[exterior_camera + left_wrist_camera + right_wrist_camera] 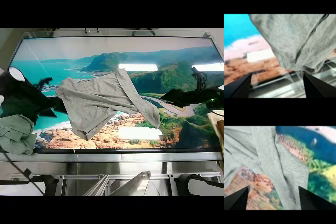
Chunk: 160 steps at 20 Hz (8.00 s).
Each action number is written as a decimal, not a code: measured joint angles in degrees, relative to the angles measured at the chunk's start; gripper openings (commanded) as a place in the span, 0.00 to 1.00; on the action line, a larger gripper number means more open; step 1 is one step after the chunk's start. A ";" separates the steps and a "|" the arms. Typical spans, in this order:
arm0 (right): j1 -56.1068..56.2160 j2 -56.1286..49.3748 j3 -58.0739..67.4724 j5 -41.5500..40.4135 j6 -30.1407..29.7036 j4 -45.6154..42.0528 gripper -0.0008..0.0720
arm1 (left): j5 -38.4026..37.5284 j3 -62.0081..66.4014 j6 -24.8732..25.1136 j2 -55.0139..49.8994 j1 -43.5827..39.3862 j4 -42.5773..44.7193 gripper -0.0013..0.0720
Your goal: Fold the shirts.
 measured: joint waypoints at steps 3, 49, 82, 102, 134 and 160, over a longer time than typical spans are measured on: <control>1.33 -2.93 0.31 0.31 -0.46 -0.28 0.99 | 5.92 -11.10 -0.66 3.15 -3.32 -2.34 0.98; 1.44 17.11 1.75 -17.27 -7.96 21.42 0.07 | 12.96 18.95 21.14 10.91 3.82 -26.99 0.06; -9.75 -4.22 -15.04 -0.35 0.00 -3.13 0.03 | 3.76 -15.45 9.92 4.74 19.76 -9.31 0.40; -15.78 10.34 -11.30 22.51 -1.44 14.21 0.03 | -2.56 0.33 14.27 1.64 5.05 -20.79 0.05; -5.22 -15.17 6.62 -0.96 -17.22 35.47 0.03 | -1.44 45.88 20.83 -27.65 8.33 -40.15 0.05; -12.98 -22.86 16.02 4.09 -3.96 9.97 0.43 | -14.12 45.03 4.94 -34.07 8.41 -23.91 0.69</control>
